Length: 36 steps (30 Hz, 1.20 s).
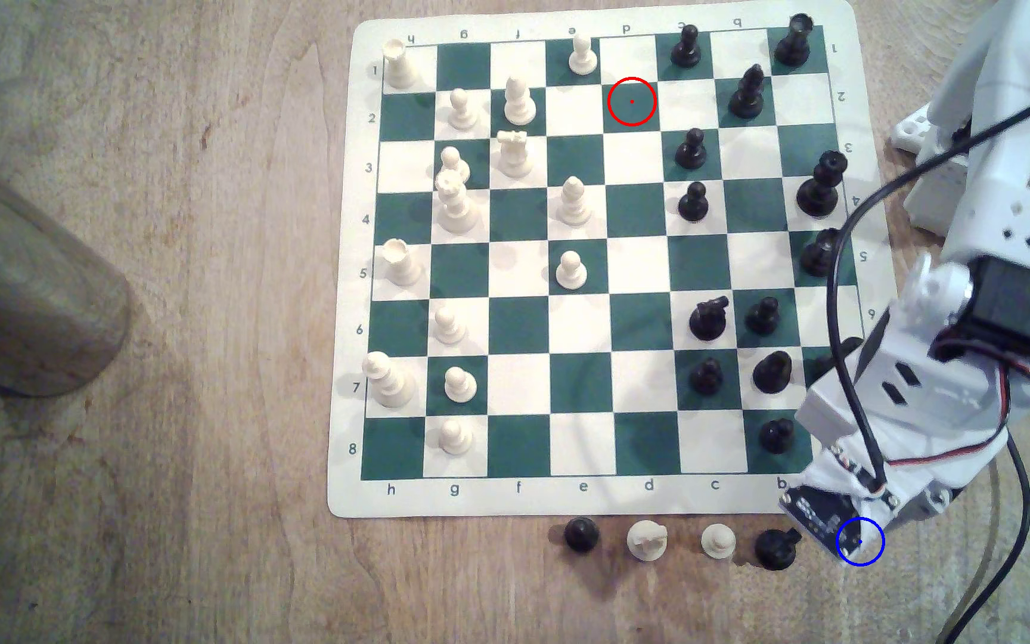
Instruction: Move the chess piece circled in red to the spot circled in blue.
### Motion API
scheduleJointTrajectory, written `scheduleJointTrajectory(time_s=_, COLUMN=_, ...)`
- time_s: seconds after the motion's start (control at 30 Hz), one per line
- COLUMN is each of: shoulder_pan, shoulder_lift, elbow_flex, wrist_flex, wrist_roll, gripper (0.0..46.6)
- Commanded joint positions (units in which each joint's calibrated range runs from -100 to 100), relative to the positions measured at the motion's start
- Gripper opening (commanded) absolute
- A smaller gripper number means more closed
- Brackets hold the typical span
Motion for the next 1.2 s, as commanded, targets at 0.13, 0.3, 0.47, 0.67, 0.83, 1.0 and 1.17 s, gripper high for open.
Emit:
scheduleJointTrajectory(time_s=0.13, shoulder_pan=-2.6, shoulder_lift=3.9, elbow_flex=-4.8, wrist_flex=-3.3, wrist_roll=-0.6, gripper=1.1)
scheduleJointTrajectory(time_s=0.3, shoulder_pan=-3.3, shoulder_lift=7.3, elbow_flex=-4.0, wrist_flex=-5.0, wrist_roll=-0.6, gripper=0.9)
scheduleJointTrajectory(time_s=0.47, shoulder_pan=-3.4, shoulder_lift=9.7, elbow_flex=-3.9, wrist_flex=-6.0, wrist_roll=-0.6, gripper=0.8)
scheduleJointTrajectory(time_s=0.67, shoulder_pan=-4.1, shoulder_lift=10.9, elbow_flex=-4.2, wrist_flex=-6.9, wrist_roll=-0.6, gripper=0.8)
scheduleJointTrajectory(time_s=0.83, shoulder_pan=-4.4, shoulder_lift=11.8, elbow_flex=-4.8, wrist_flex=-7.1, wrist_roll=-0.6, gripper=0.8)
scheduleJointTrajectory(time_s=1.0, shoulder_pan=-4.5, shoulder_lift=13.2, elbow_flex=-5.3, wrist_flex=-7.0, wrist_roll=-0.9, gripper=0.8)
scheduleJointTrajectory(time_s=1.17, shoulder_pan=-4.3, shoulder_lift=14.0, elbow_flex=-6.1, wrist_flex=-6.9, wrist_roll=-1.3, gripper=6.0)
